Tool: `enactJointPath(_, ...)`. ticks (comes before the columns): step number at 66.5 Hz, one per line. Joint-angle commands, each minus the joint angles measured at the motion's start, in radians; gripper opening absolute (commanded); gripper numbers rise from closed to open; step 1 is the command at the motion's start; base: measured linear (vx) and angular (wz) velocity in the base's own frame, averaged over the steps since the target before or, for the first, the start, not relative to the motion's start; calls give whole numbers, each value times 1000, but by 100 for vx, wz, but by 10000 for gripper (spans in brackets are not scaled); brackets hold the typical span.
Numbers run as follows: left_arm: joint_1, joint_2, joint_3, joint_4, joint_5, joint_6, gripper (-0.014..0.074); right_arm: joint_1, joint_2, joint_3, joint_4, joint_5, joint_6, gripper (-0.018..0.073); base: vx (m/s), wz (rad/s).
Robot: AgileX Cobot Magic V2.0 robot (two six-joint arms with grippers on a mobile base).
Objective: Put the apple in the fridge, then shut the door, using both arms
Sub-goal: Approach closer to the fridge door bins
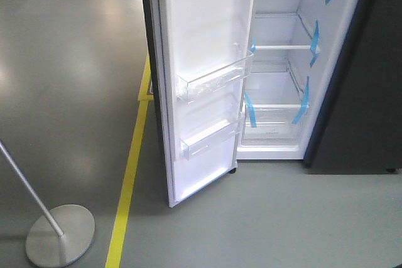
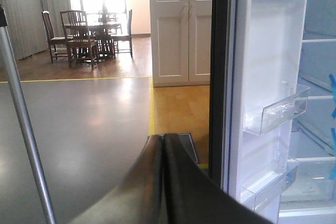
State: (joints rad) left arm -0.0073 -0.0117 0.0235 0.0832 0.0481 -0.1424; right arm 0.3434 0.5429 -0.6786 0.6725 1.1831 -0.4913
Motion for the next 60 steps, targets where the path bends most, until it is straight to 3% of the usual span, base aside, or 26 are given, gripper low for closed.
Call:
enactJointPath(1, -2, -14, -17, -1, -79, -9, -6, 1, 5, -26, 48, -38, -8, 192, 10, 1)
enactJointPath(60, -2, -14, -17, -1, -79, -9, -6, 1, 5, -26, 48, -38, -10, 192, 11, 2)
